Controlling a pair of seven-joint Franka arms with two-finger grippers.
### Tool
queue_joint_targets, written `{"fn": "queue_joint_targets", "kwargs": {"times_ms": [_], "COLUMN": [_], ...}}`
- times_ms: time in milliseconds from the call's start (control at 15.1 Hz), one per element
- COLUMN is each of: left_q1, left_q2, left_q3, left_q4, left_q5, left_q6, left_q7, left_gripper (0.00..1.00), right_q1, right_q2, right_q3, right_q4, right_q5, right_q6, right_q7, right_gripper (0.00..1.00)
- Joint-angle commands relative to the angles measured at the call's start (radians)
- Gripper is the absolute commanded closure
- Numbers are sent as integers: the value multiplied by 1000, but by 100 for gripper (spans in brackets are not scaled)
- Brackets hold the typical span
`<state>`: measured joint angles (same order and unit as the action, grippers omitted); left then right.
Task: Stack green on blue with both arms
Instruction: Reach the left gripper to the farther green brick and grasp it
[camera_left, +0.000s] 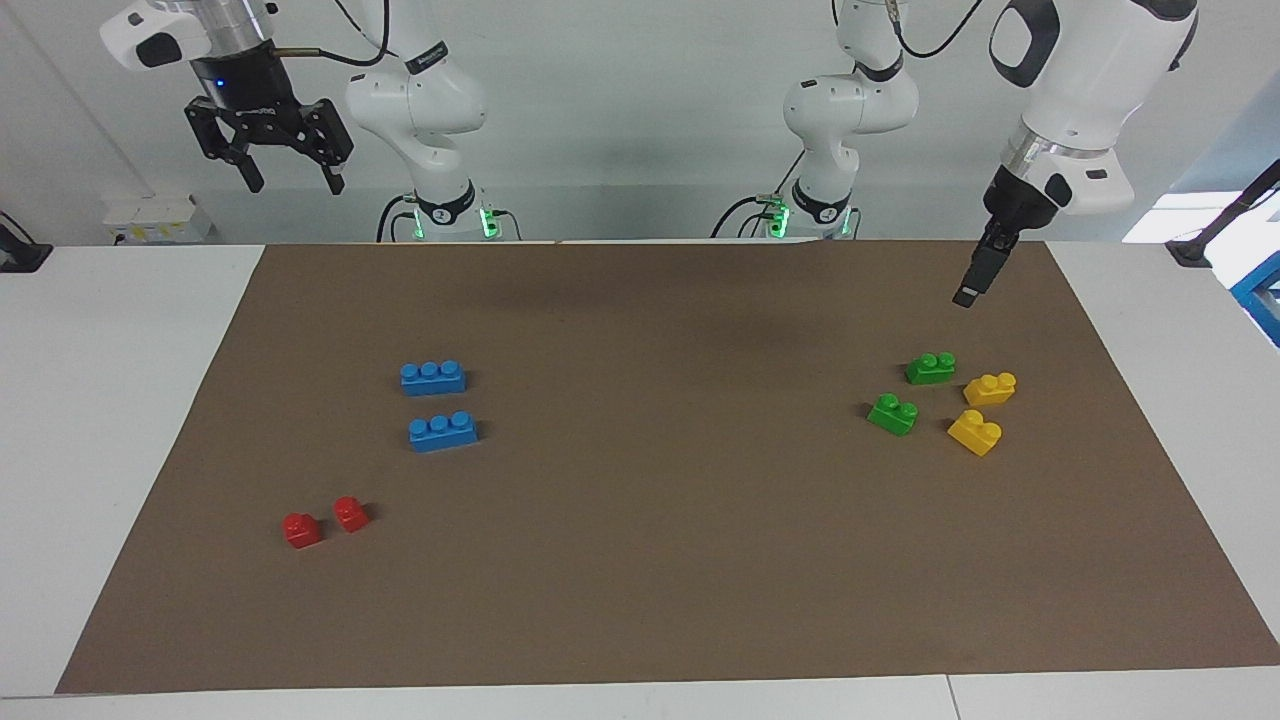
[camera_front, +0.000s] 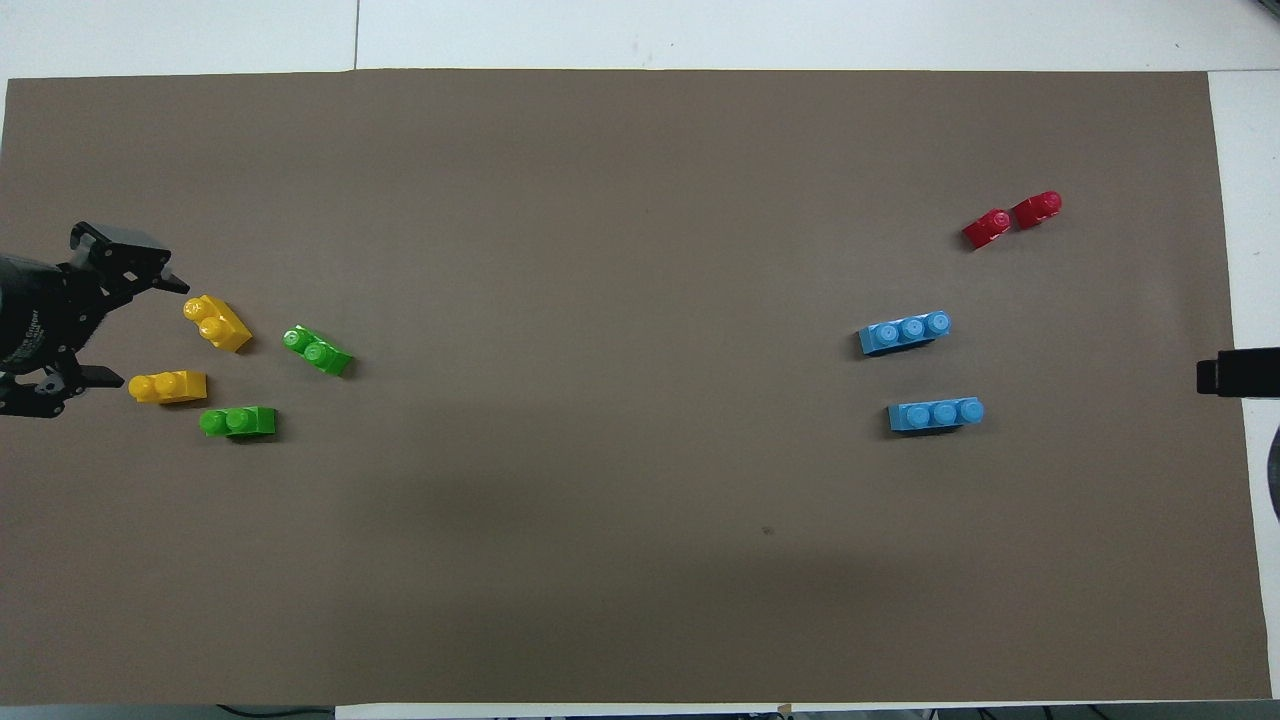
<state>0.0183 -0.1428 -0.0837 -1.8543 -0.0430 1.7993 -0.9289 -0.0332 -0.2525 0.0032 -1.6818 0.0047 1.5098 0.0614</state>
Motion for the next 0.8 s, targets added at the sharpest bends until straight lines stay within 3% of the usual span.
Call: {"fn": "queue_joint_targets", "kwargs": {"times_ms": [0, 199, 597, 729], "left_q1": [-1, -6, -12, -12], "left_q2": [-18, 9, 179, 219], "left_q3": [4, 4, 4, 6], "left_q4": [-120, -219, -230, -247], "left_q5": [-15, -15, -15, -15], "left_q6": [109, 251, 422, 506], "left_q7": [-10, -5, -24, -118], "left_gripper": [0, 0, 0, 0], "right_q1": [-14, -14, -13, -13], "right_q2": [-27, -27, -28, -28], "right_q3": [-35, -58, -57, -57], "right_q4": [-6, -6, -9, -9], "right_q5": [-3, -3, -3, -3], "right_q6": [-5, -6, -20, -22], "right_q7": [3, 5, 3, 8], "right_gripper": [0, 0, 0, 0]}}
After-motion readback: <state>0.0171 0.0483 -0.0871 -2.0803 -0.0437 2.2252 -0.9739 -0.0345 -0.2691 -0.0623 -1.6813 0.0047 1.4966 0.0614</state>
